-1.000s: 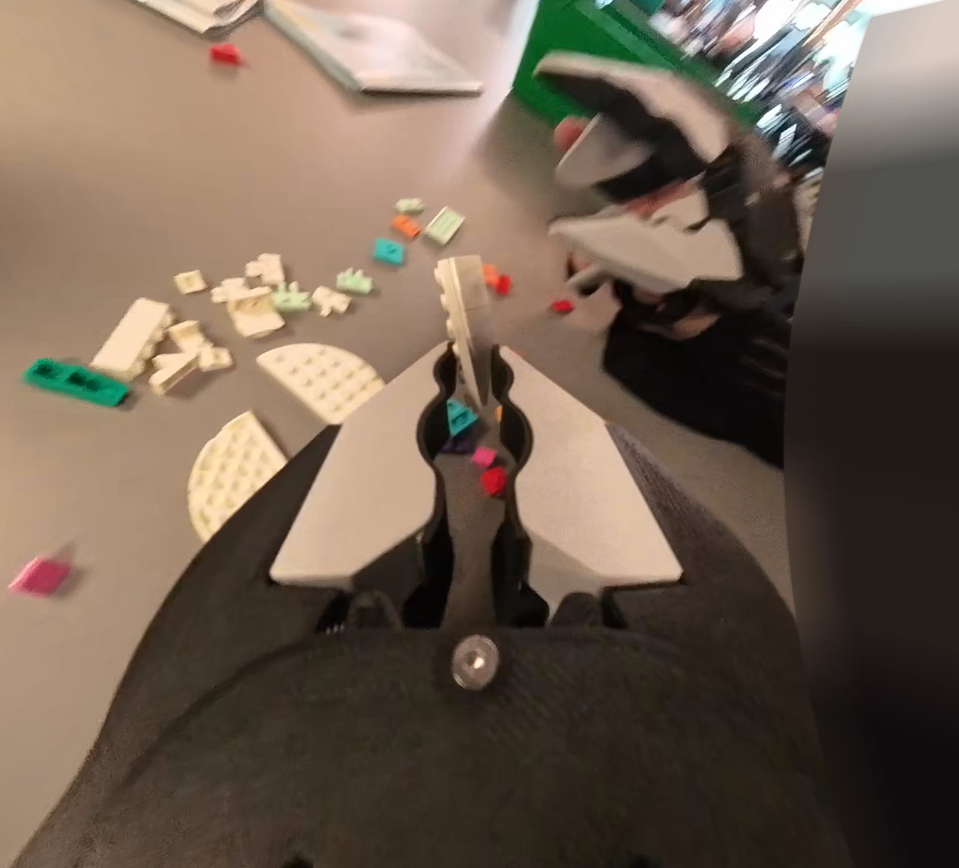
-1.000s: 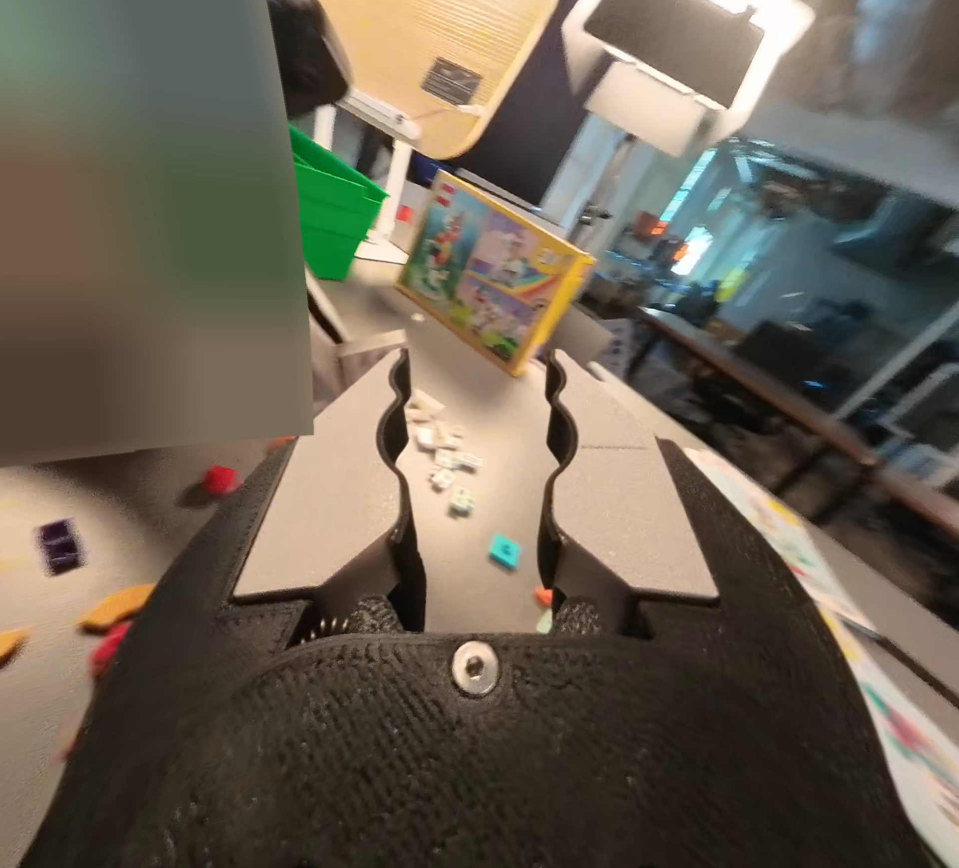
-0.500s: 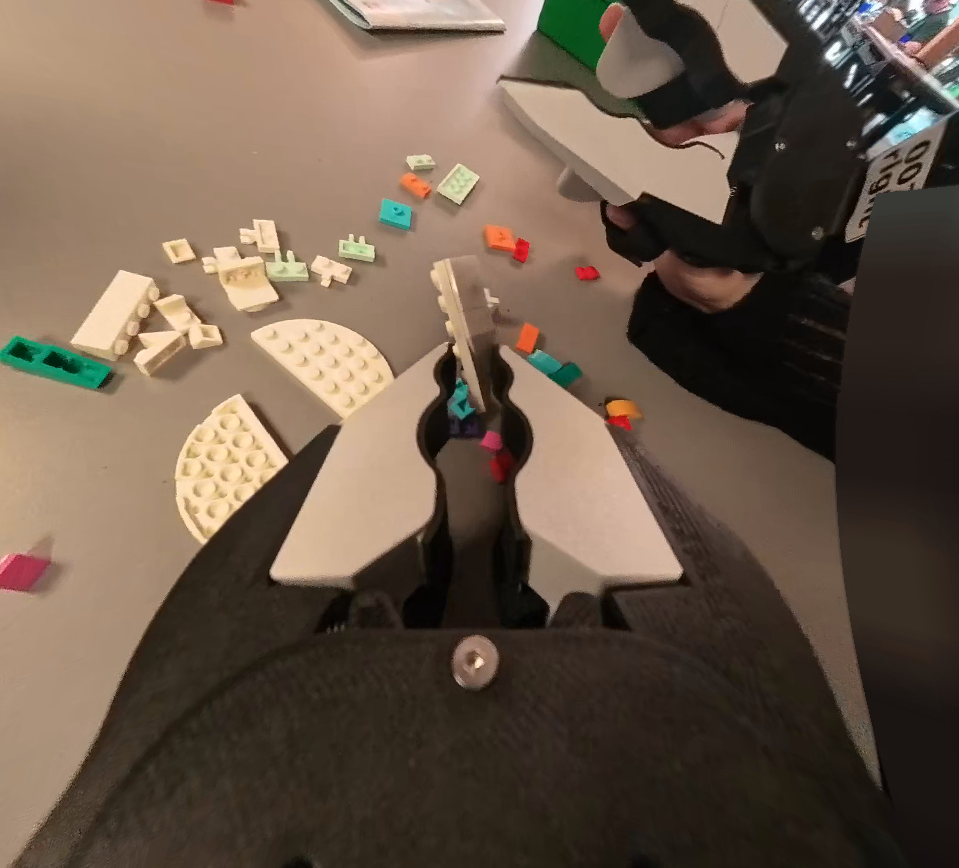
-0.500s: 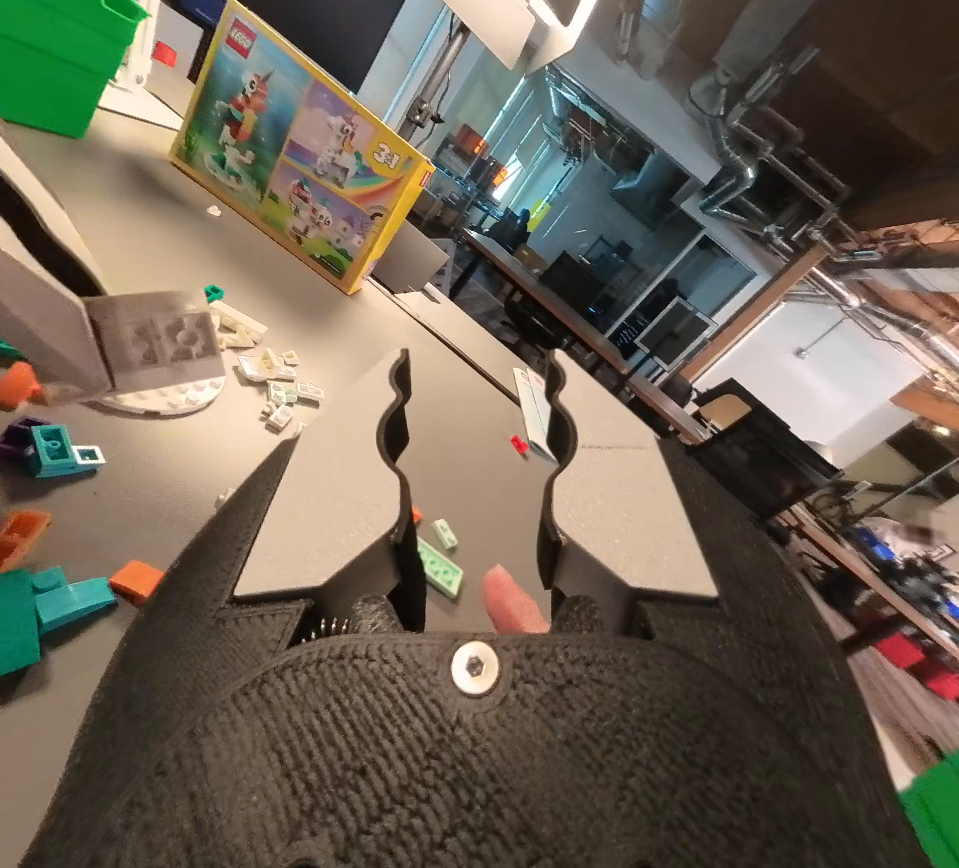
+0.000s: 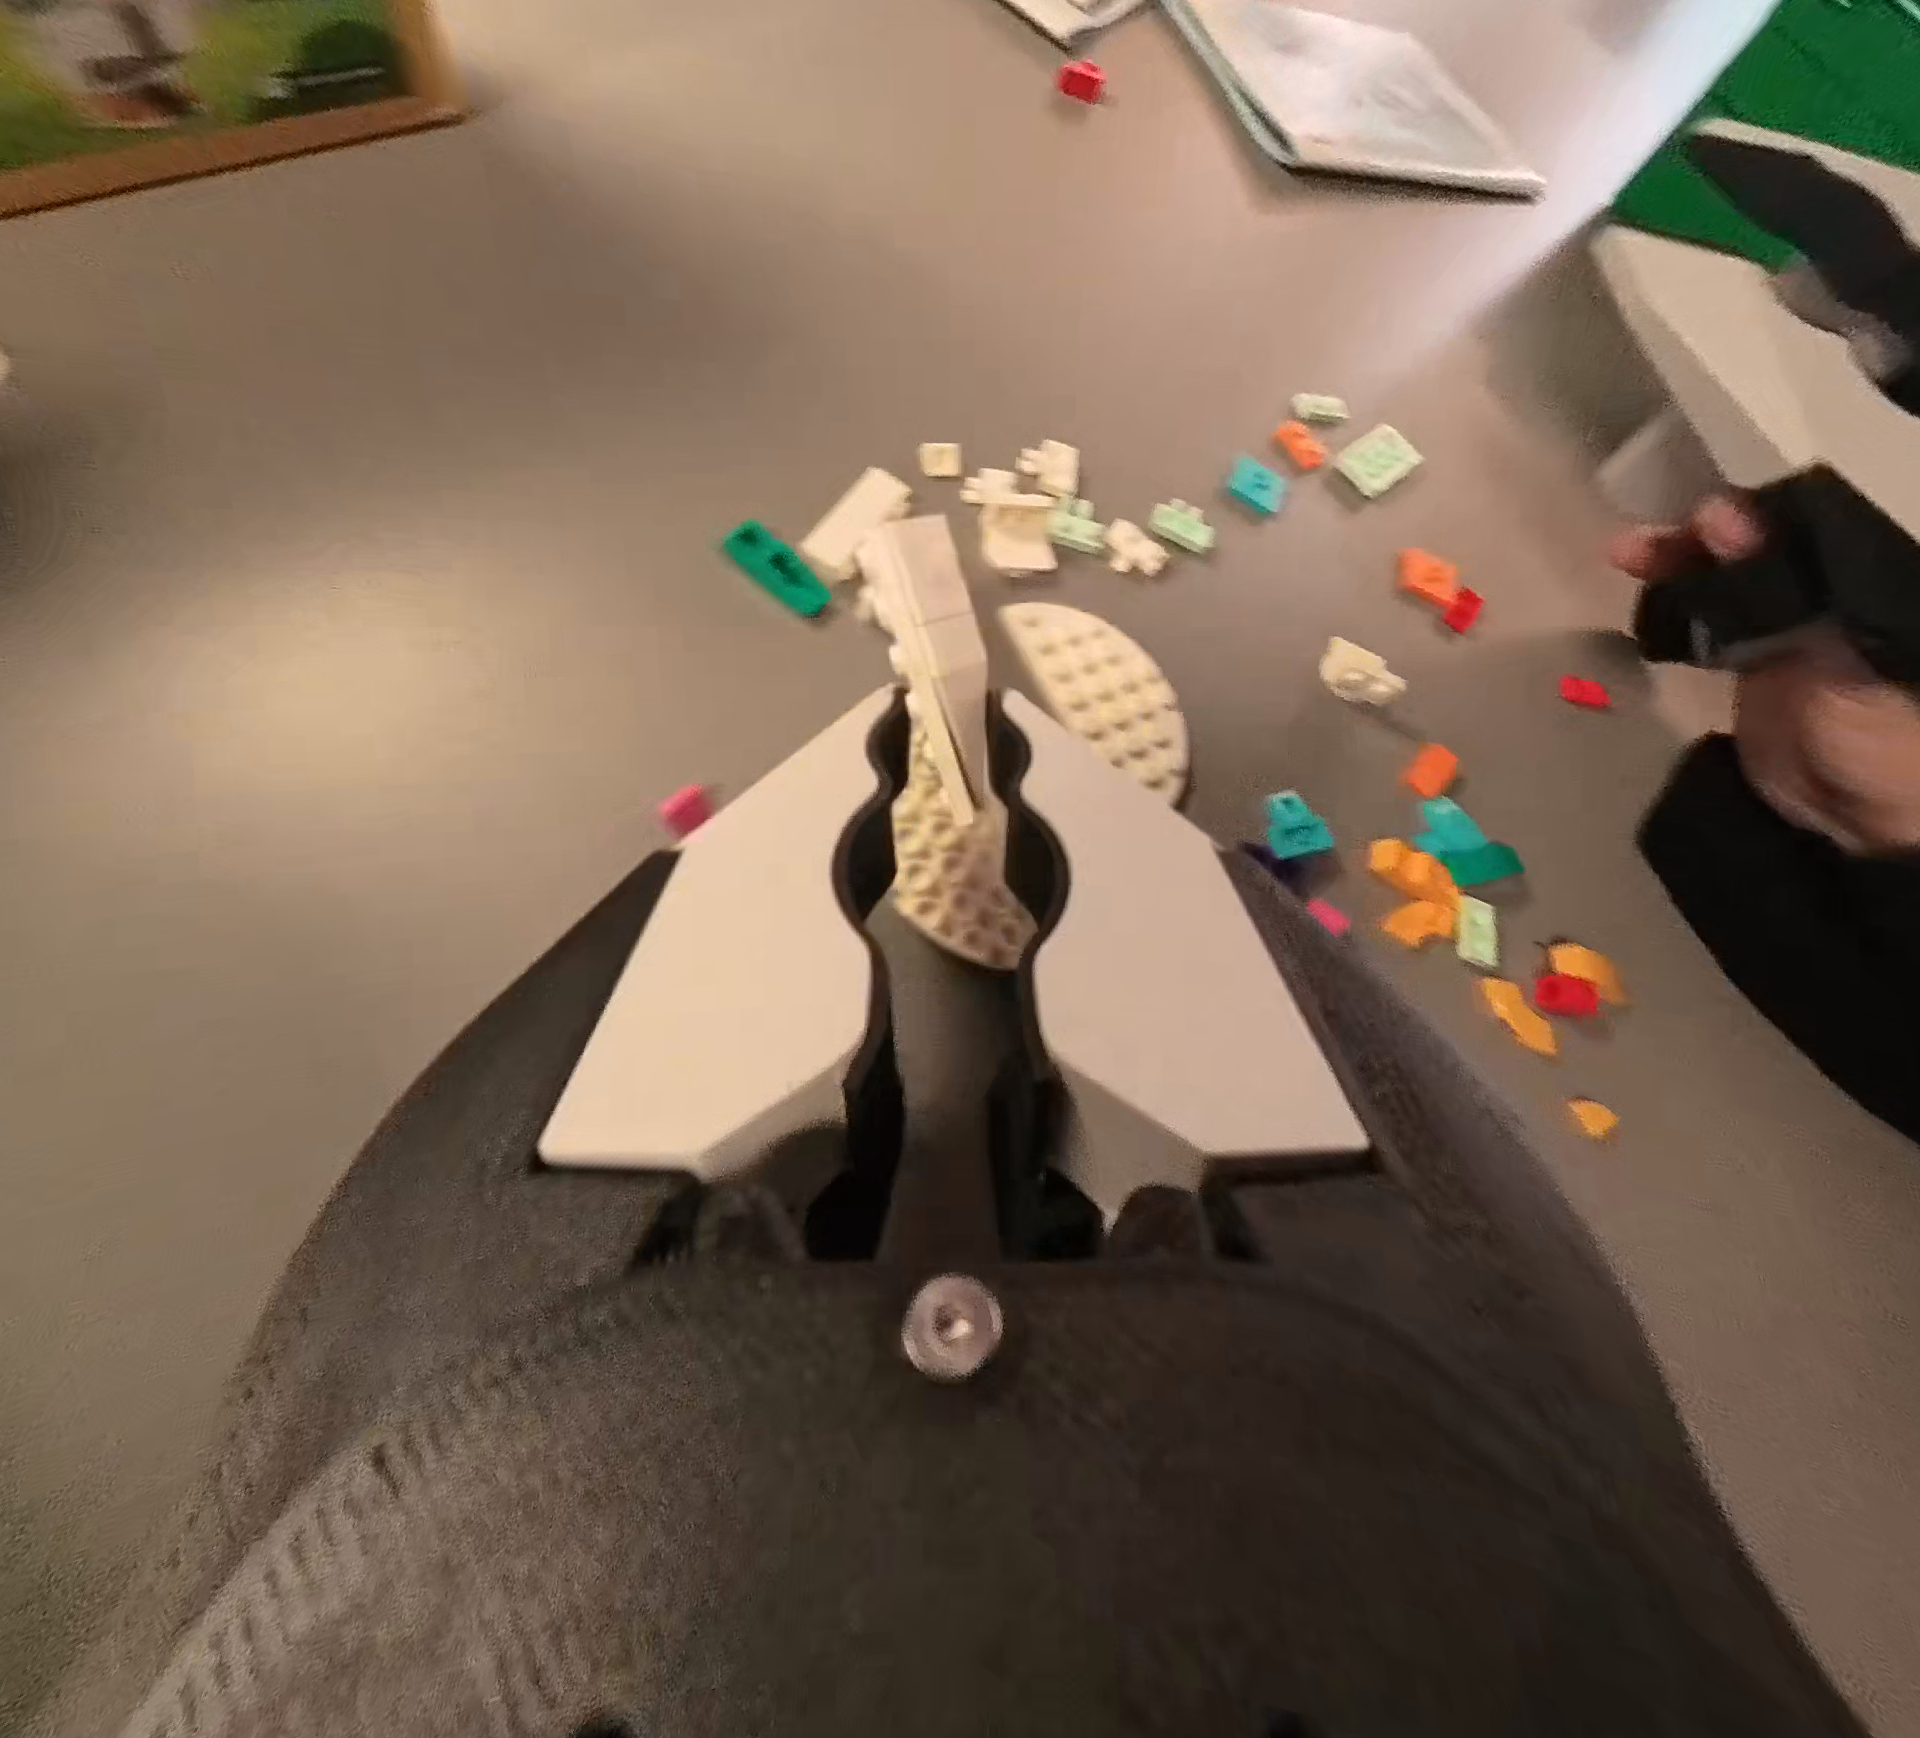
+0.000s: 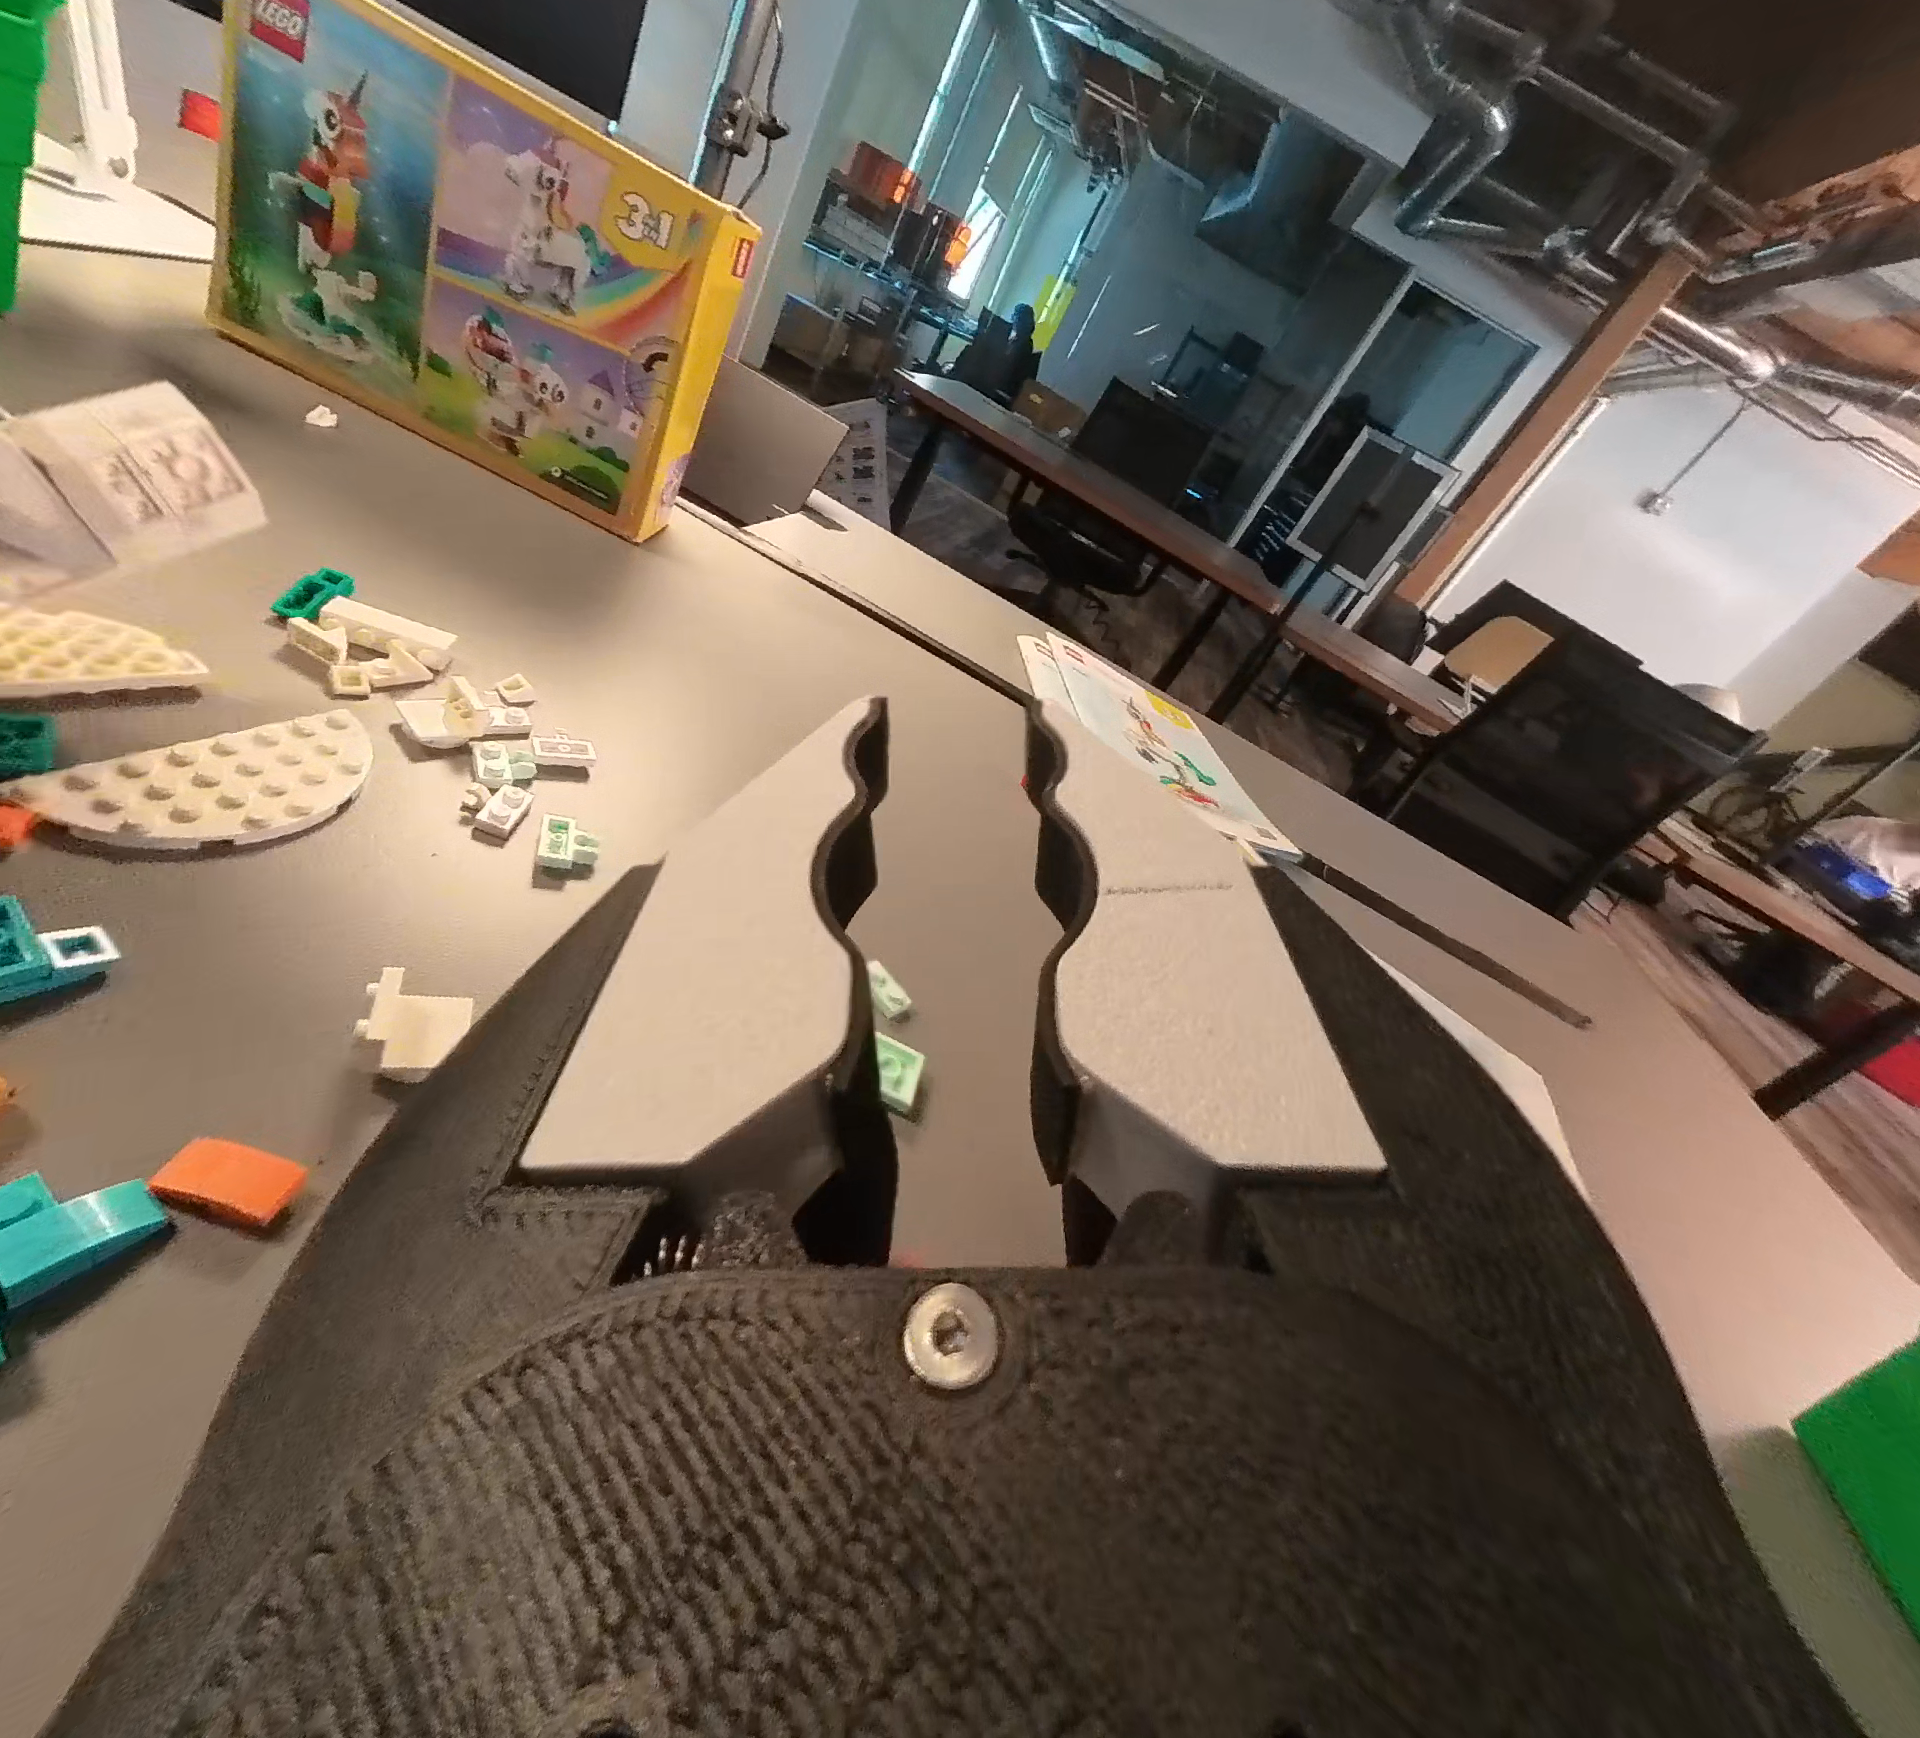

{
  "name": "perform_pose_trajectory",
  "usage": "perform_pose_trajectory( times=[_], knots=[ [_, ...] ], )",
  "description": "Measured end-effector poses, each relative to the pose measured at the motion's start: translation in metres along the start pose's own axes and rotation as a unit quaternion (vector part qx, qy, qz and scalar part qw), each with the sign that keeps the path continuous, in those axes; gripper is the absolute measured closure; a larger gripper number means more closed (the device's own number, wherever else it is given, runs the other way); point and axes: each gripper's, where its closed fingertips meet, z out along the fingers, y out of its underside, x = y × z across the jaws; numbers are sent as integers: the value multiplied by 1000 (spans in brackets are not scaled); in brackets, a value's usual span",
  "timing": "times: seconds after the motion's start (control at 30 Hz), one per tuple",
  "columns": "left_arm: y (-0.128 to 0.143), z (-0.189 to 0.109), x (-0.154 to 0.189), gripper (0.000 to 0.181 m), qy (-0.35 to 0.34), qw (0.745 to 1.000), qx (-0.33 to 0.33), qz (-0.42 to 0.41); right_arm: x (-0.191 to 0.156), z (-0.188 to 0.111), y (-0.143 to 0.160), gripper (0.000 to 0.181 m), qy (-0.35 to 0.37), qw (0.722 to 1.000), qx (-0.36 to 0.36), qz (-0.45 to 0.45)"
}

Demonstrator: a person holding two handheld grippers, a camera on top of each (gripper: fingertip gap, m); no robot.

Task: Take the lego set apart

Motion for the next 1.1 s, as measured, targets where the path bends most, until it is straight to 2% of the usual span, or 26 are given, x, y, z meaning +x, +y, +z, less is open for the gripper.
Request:
perform_pose_trajectory(
  times=[0.03,0.13,0.27,0.43,0.5,0.6,0.77,0.87,0.93,1.1],
  knots=[
    [-2,-2,-8,165,-15,1000,5,-8,0,0,0,158,0,1000,1,0],
    [-5,-4,-25,162,-26,999,22,-38,-1,0,0,159,0,1000,1,-3],
    [1,-1,-39,161,-35,997,11,-73,-2,-1,-1,160,-3,1000,3,-10],
    [-6,-6,-38,154,-63,998,24,-11,1,-2,-2,160,3,1000,9,-16],
    [-11,-8,-25,150,-45,998,32,30,5,-3,-3,160,10,1000,13,-23],
    [-9,-13,6,151,28,997,16,69,13,-6,-3,160,20,999,18,-42],
    [14,-21,13,156,34,994,-56,88,24,-9,2,160,31,998,14,-53],
    [35,-26,30,156,83,985,-100,110,23,-9,7,160,20,998,13,-58],
    [45,-27,44,155,113,979,-102,135,21,-8,11,160,8,998,11,-69],
    [50,-21,45,154,53,971,-94,214,24,-4,19,161,15,997,-8,-76]
  ],
)
